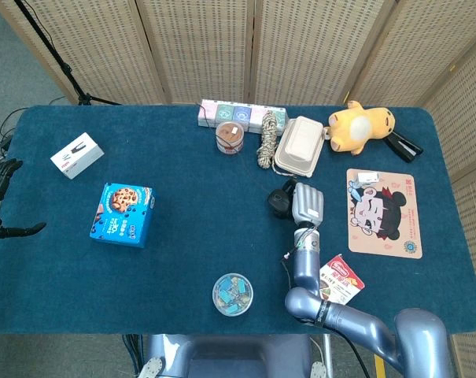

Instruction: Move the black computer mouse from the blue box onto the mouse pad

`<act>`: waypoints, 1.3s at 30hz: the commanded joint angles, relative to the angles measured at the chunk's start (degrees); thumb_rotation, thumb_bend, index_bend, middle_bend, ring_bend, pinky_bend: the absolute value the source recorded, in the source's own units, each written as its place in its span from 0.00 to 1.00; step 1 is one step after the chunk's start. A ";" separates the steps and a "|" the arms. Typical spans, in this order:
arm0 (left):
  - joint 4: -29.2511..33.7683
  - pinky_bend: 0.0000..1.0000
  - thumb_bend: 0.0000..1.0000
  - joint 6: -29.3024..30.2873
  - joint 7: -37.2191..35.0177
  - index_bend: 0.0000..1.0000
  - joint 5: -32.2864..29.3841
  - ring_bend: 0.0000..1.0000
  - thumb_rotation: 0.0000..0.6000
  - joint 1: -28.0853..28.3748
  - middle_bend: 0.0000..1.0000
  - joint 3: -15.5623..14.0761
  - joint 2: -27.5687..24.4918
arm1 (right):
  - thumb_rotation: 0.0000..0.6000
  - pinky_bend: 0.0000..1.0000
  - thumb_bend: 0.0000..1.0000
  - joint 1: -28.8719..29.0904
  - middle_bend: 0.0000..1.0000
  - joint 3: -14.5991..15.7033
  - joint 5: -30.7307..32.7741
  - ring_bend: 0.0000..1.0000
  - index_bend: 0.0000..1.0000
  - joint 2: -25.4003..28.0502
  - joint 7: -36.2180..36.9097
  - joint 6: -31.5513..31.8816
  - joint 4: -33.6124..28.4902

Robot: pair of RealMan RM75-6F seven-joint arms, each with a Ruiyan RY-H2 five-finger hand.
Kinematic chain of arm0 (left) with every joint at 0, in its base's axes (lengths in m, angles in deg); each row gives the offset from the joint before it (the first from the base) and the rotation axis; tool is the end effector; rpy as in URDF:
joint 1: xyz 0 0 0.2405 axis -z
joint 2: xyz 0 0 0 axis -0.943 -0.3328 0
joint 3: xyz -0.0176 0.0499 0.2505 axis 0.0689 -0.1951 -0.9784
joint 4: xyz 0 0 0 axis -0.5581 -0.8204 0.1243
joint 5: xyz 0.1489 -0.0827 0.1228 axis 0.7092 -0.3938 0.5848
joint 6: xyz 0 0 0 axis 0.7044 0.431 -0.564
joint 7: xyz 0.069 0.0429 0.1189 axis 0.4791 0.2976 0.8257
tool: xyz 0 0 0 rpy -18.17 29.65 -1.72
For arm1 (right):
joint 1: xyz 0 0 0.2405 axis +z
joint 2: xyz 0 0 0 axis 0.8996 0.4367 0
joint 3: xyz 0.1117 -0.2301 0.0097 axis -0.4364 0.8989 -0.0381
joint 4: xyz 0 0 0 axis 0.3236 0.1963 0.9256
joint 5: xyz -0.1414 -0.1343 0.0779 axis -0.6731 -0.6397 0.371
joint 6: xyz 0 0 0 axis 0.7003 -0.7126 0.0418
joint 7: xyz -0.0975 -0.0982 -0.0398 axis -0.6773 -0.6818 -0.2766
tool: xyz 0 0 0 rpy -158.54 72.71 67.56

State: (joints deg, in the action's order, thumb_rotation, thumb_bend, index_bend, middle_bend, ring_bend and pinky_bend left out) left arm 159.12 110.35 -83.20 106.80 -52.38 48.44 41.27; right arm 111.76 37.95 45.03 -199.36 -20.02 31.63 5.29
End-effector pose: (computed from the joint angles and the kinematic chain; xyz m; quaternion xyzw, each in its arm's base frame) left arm -0.2891 0.2802 0.2081 -0.5253 -0.5067 -0.4517 0.5131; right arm -0.1252 -0.3916 -0.0491 0.4942 -0.5378 0.4045 0.5503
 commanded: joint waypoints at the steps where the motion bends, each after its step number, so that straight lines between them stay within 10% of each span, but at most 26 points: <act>1: 0.11 0.00 0.03 -0.15 -0.32 0.00 0.31 0.00 1.00 0.00 0.00 -0.15 -0.14 | 1.00 0.61 0.51 0.15 0.53 -1.83 -0.62 0.48 0.54 1.38 -0.72 2.50 -2.40; 21: -1.01 0.00 0.03 -4.08 -8.10 0.00 5.82 0.00 1.00 1.82 0.00 -1.65 -1.99 | 1.00 0.61 0.51 -6.39 0.54 -12.49 13.54 0.49 0.54 9.60 -6.84 14.17 -4.38; 39: -3.53 0.00 0.03 -4.53 -15.83 0.00 8.23 0.00 1.00 2.21 0.00 -2.64 -3.36 | 1.00 0.61 0.51 -4.09 0.54 -17.62 24.54 0.49 0.55 4.99 -8.38 10.00 14.23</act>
State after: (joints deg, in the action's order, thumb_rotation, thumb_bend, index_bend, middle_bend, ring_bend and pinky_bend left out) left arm 155.66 105.82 -98.94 114.96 -50.21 45.86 37.96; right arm 107.02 20.83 68.88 -193.55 -28.34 42.59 18.18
